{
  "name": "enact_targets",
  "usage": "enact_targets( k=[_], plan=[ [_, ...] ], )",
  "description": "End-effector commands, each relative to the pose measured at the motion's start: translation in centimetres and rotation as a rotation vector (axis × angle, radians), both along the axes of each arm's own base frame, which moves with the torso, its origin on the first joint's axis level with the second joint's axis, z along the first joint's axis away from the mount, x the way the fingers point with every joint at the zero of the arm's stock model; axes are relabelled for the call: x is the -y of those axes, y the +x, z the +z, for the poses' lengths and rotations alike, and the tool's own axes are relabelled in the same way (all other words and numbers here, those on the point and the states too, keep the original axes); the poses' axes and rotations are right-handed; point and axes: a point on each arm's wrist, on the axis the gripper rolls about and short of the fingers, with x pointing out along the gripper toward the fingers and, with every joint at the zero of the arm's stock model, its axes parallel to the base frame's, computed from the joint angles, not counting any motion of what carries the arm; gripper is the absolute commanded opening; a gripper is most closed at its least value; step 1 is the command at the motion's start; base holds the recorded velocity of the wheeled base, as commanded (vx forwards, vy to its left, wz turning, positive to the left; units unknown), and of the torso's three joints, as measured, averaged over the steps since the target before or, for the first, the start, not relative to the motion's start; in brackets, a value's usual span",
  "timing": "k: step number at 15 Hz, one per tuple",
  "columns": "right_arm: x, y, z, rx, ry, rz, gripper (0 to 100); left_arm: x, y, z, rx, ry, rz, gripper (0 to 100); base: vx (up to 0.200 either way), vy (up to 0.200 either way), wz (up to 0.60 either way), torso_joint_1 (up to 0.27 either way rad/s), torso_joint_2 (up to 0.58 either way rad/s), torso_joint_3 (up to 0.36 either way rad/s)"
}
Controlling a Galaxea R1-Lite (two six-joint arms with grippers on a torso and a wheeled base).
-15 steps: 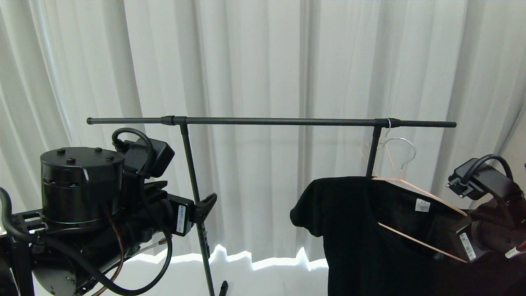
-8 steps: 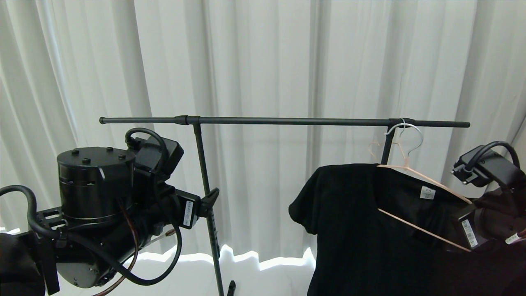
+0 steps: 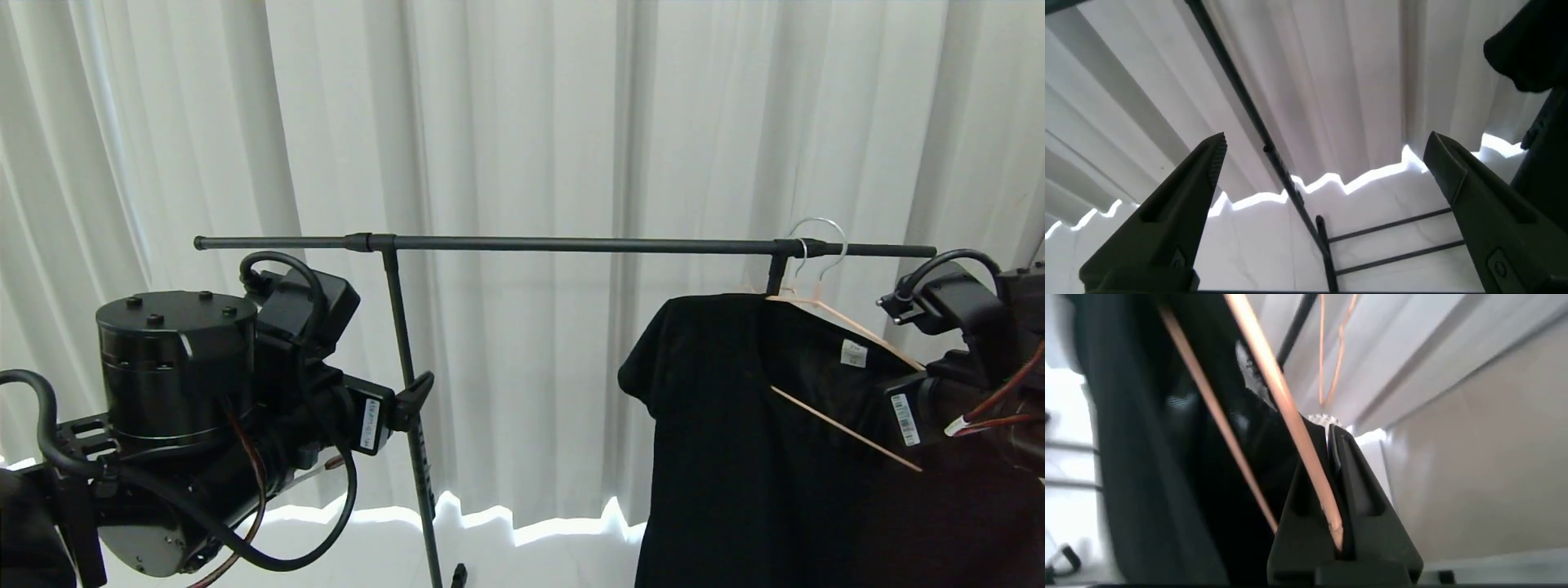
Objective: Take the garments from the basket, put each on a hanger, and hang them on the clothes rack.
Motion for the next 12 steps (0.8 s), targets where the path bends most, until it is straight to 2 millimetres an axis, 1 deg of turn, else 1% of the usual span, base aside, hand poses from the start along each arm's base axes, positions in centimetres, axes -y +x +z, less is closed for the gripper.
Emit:
enact_targets(
  k=[1,6,12],
  plan=[
    [-0.48,0.53,-0.41,-0.019,-0.01,0.008,0,0.06,-0.13,0.07,0.002,-0.001,-0.005,100,0.2,0.0,0.0,0.002,0.0,0.017],
    [-1.4,0.64,-0.43,-0.009,-0.001,0.04,0,0.27,-0.4,0.26,0.01,-0.004,-0.019,100,0.2,0.0,0.0,0.007,0.0,0.0],
    [-1.47,0.77,-0.56,-0.007,-0.001,0.039,0,0.22,-0.74,0.14,0.007,-0.004,-0.025,100,0.2,0.0,0.0,0.003,0.0,0.003]
  ],
)
